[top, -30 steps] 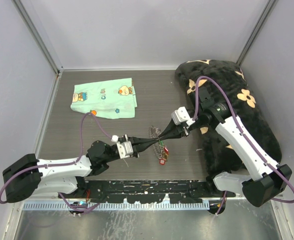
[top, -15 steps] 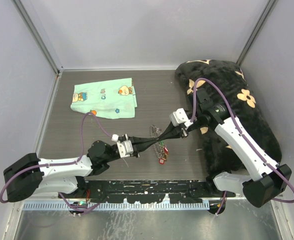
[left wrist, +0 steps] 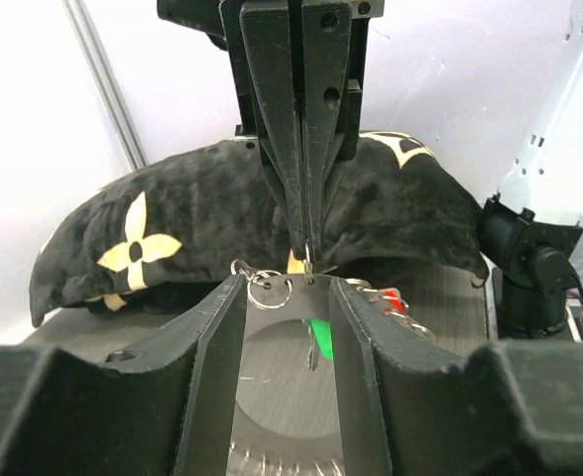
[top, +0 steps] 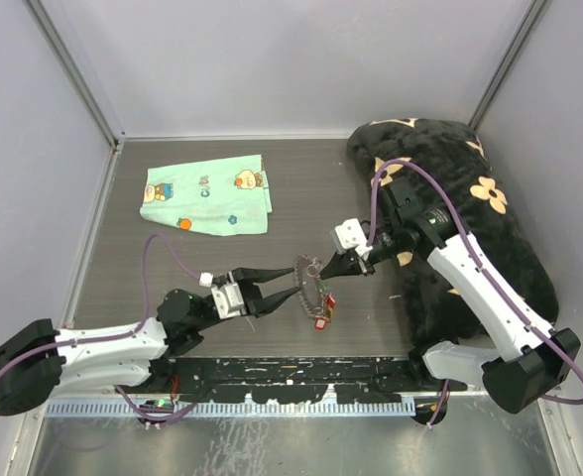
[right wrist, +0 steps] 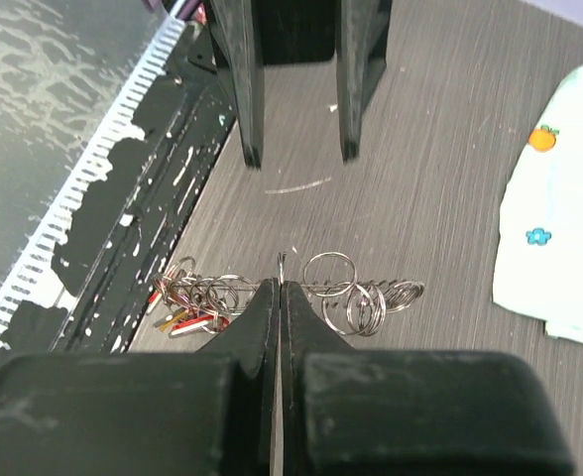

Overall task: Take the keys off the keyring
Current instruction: Remove the key from the keyring.

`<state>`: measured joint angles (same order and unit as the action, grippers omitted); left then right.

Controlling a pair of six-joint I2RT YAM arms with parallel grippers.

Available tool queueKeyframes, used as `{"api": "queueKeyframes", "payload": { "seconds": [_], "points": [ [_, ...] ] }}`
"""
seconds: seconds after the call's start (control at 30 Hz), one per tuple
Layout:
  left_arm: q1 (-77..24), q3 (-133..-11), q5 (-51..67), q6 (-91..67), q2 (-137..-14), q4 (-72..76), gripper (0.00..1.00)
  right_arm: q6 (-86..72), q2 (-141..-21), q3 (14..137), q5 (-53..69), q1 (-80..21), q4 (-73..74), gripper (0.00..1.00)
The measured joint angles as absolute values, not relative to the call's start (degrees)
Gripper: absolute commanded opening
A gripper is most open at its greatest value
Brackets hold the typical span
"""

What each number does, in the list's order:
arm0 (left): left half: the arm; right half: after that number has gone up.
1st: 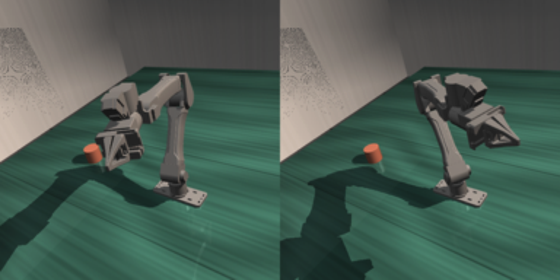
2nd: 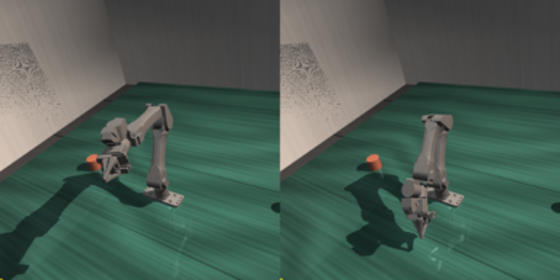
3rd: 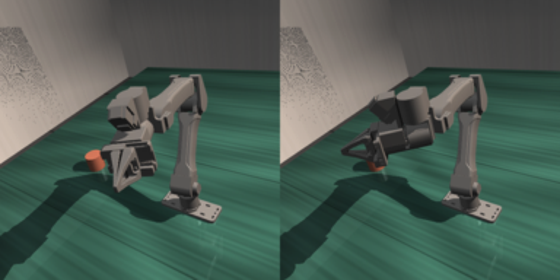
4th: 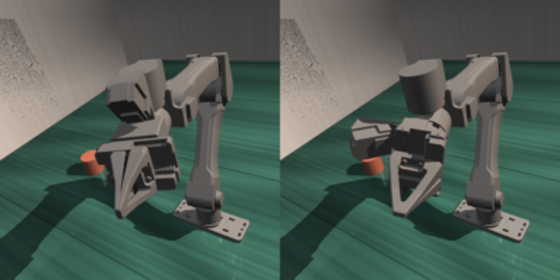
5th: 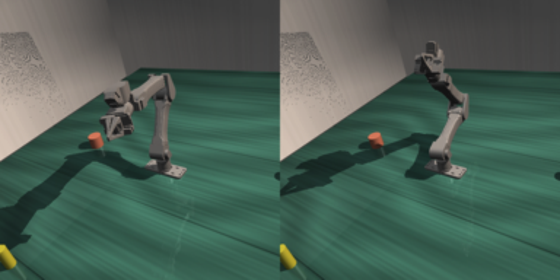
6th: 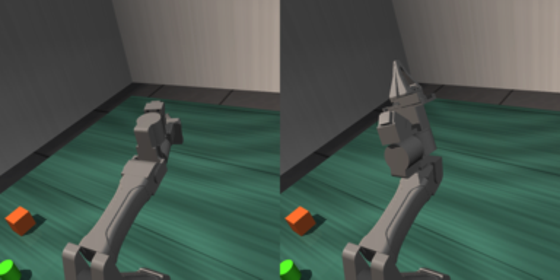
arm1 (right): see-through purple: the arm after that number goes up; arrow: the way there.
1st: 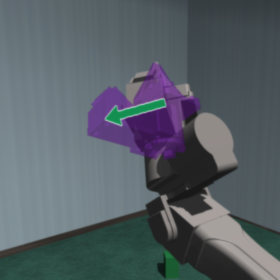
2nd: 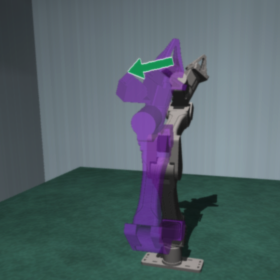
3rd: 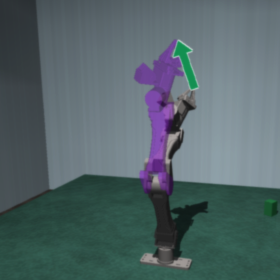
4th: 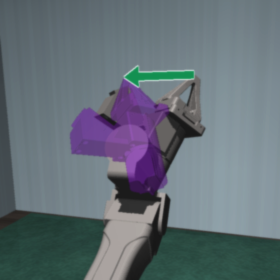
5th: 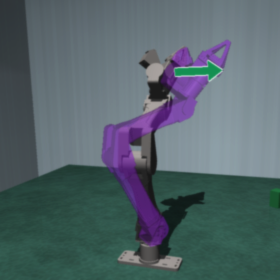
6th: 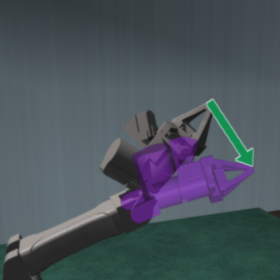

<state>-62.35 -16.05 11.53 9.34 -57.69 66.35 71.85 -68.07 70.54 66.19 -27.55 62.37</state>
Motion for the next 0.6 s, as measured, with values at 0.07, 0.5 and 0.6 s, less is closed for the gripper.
{"api": "queueKeyframes", "payload": {
  "seconds": [0.07, 0.5, 0.6],
  "points": [
    [-62.35, -14.94, 11.51, 8.88, -54.04, 63.00, 0.41, 71.61, -67.88, 70.72, 64.20, -27.68, 62.96, 0.01],
    [-62.35, -17.72, 12.43, 5.87, -59.68, 56.51, 0.34, 70.11, -68.62, 75.96, 49.56, -31.83, 68.23, 0.01],
    [-62.39, -18.59, 12.43, 4.80, -63.70, 58.33, 0.33, 69.60, -68.88, 75.96, 48.23, -32.05, 68.49, 0.01]
  ]
}}
